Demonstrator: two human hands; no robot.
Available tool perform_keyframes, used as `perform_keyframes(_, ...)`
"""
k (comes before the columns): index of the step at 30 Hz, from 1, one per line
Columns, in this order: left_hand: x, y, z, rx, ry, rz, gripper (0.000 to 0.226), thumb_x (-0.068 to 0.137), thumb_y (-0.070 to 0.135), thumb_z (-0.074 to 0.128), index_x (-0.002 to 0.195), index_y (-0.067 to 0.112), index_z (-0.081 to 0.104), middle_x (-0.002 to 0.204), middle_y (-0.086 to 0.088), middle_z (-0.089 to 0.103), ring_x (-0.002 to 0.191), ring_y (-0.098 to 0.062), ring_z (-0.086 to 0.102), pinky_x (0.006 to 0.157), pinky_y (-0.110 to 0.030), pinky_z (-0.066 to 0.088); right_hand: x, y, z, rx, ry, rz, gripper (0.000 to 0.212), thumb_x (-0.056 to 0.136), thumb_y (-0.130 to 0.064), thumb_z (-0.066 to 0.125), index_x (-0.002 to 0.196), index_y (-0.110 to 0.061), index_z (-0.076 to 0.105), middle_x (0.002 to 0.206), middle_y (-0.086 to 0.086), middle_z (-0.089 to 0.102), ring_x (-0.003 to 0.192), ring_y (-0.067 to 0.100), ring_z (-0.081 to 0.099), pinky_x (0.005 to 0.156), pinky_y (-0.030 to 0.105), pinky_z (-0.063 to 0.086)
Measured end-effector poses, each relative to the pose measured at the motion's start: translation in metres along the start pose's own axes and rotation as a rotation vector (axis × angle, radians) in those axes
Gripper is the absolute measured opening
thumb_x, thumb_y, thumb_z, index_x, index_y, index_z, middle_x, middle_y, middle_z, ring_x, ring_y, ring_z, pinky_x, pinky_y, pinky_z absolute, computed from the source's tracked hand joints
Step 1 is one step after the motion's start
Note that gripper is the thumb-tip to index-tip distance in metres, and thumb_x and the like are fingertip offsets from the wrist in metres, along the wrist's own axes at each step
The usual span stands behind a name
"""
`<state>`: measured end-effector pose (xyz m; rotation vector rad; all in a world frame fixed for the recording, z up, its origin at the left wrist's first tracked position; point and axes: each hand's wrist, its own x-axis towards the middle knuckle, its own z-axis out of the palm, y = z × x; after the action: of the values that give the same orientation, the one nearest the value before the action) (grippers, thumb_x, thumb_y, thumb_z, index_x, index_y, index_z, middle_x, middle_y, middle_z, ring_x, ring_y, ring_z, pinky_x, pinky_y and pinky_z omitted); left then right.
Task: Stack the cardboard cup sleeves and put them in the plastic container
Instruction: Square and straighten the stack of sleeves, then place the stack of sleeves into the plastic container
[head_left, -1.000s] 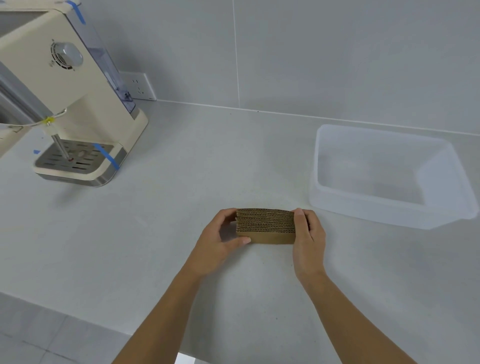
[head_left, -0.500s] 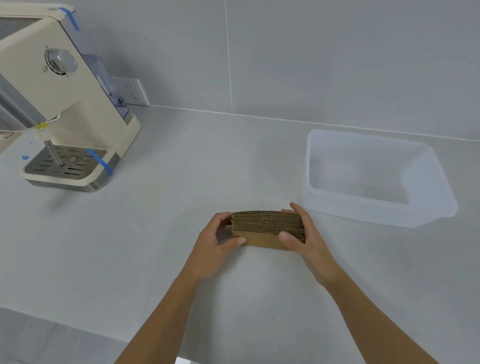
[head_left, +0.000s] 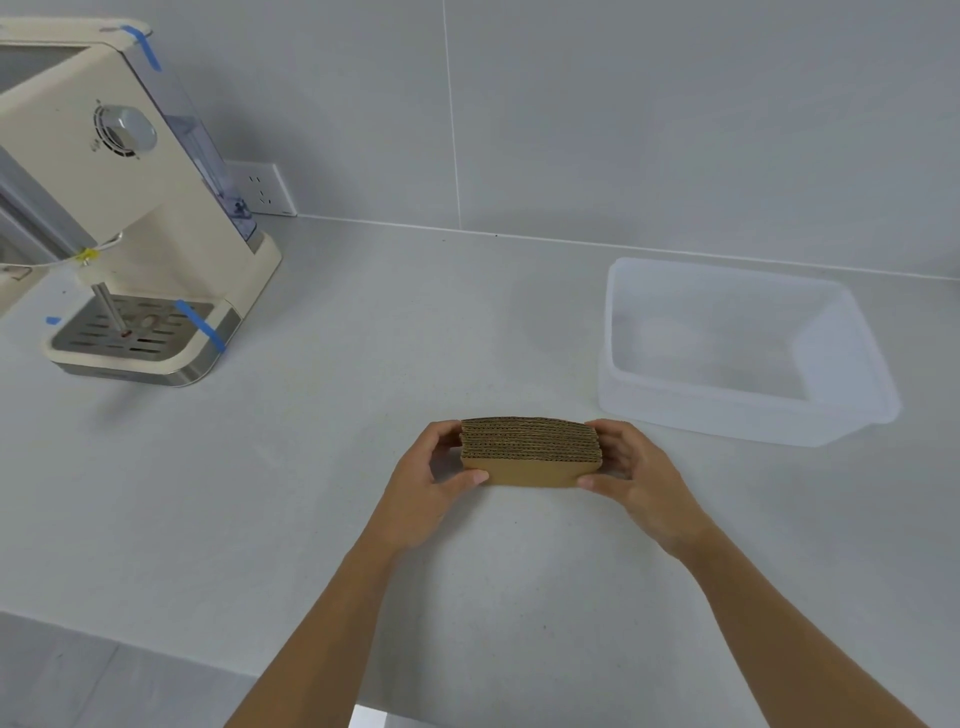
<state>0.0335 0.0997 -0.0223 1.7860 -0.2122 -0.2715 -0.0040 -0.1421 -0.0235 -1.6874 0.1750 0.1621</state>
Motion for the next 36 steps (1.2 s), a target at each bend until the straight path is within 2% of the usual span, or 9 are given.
perform_keyframes(4, 0.001, 0.001, 0.002, -0.092, 0.02, -0.037, 0.044, 0.075, 0.001, 0.07, 0.105, 0.03, 0.057, 0.109, 0.006, 0.064, 0.102, -0.008, 0.06, 0.083, -0.017, 0.048, -0.002, -0.002, 0.005, 0.082, 0.082, 0.005, 0.045, 0.071, 0.01, 0.069, 0.096, -0.026, 0.059, 0.097, -0.005, 0.069, 0.082, 0.008, 0.067, 0.072, 0.018, 0.053)
perform_keyframes(6, 0.001, 0.002, 0.003, -0.14, 0.043, -0.042, 0.044, 0.075, -0.004, 0.069, 0.104, 0.027, 0.058, 0.107, 0.004, 0.065, 0.1, -0.012, 0.06, 0.078, -0.015, 0.05, -0.003, -0.004, 0.008, 0.094, 0.118, 0.001, 0.043, 0.071, 0.008, 0.07, 0.095, -0.025, 0.059, 0.096, -0.004, 0.069, 0.079, 0.007, 0.067, 0.071, 0.018, 0.053)
perform_keyframes(10, 0.002, 0.008, 0.002, -0.164, 0.097, -0.032, 0.039, 0.076, 0.001, 0.069, 0.104, 0.027, 0.06, 0.106, 0.005, 0.066, 0.097, -0.006, 0.062, 0.078, -0.013, 0.049, -0.005, -0.014, 0.01, 0.136, 0.15, -0.012, 0.039, 0.071, 0.003, 0.071, 0.097, -0.023, 0.058, 0.098, -0.002, 0.069, 0.08, 0.012, 0.066, 0.073, 0.022, 0.051)
perform_keyframes(13, 0.006, 0.023, 0.002, -0.183, 0.126, -0.011, 0.036, 0.078, 0.006, 0.069, 0.101, 0.033, 0.062, 0.103, 0.01, 0.069, 0.095, -0.002, 0.063, 0.077, -0.013, 0.049, -0.003, -0.031, 0.004, 0.161, 0.172, -0.054, 0.036, 0.072, 0.001, 0.071, 0.096, -0.021, 0.059, 0.095, -0.001, 0.069, 0.076, 0.01, 0.066, 0.074, 0.023, 0.051)
perform_keyframes(17, 0.018, 0.054, 0.007, -0.271, 0.132, 0.043, 0.034, 0.081, 0.003, 0.065, 0.103, 0.029, 0.065, 0.103, 0.006, 0.071, 0.099, -0.01, 0.064, 0.08, -0.018, 0.051, -0.002, -0.058, -0.01, 0.223, 0.205, -0.143, 0.034, 0.072, 0.001, 0.071, 0.093, -0.023, 0.06, 0.087, -0.006, 0.071, 0.073, 0.007, 0.066, 0.069, 0.019, 0.053)
perform_keyframes(22, 0.038, 0.093, 0.028, -0.319, 0.1, 0.146, 0.032, 0.082, 0.0, 0.061, 0.103, 0.023, 0.065, 0.091, 0.018, 0.074, 0.09, -0.002, 0.067, 0.071, -0.009, 0.049, -0.003, -0.086, -0.04, 0.27, 0.27, -0.237, 0.034, 0.072, 0.002, 0.071, 0.091, -0.023, 0.06, 0.089, -0.001, 0.069, 0.076, 0.007, 0.066, 0.07, 0.018, 0.053)
perform_keyframes(28, 0.062, 0.127, 0.071, -0.336, 0.092, 0.188, 0.029, 0.082, 0.001, 0.063, 0.098, 0.024, 0.066, 0.086, 0.019, 0.074, 0.087, 0.001, 0.066, 0.07, -0.008, 0.048, -0.007, -0.101, -0.086, 0.333, 0.359, -0.275, 0.029, 0.073, 0.001, 0.07, 0.092, -0.019, 0.061, 0.089, 0.001, 0.069, 0.076, 0.005, 0.067, 0.066, 0.013, 0.051)
perform_keyframes(31, 0.073, 0.141, 0.093, -0.334, 0.066, 0.194, 0.029, 0.082, 0.001, 0.062, 0.095, 0.027, 0.065, 0.083, 0.023, 0.073, 0.084, 0.003, 0.066, 0.068, -0.006, 0.047, -0.007, -0.106, -0.109, 0.347, 0.392, -0.266, 0.028, 0.074, 0.0, 0.07, 0.092, -0.019, 0.061, 0.09, 0.001, 0.069, 0.078, 0.006, 0.067, 0.071, 0.018, 0.05)
perform_keyframes(36, 0.095, 0.157, 0.124, -0.344, 0.062, 0.183, 0.026, 0.082, 0.002, 0.064, 0.096, 0.024, 0.066, 0.087, 0.017, 0.072, 0.084, 0.002, 0.067, 0.068, -0.007, 0.048, -0.001, -0.11, -0.143, 0.369, 0.431, -0.252, 0.027, 0.075, 0.001, 0.069, 0.094, -0.016, 0.06, 0.089, 0.002, 0.069, 0.075, 0.006, 0.067, 0.076, 0.026, 0.048)
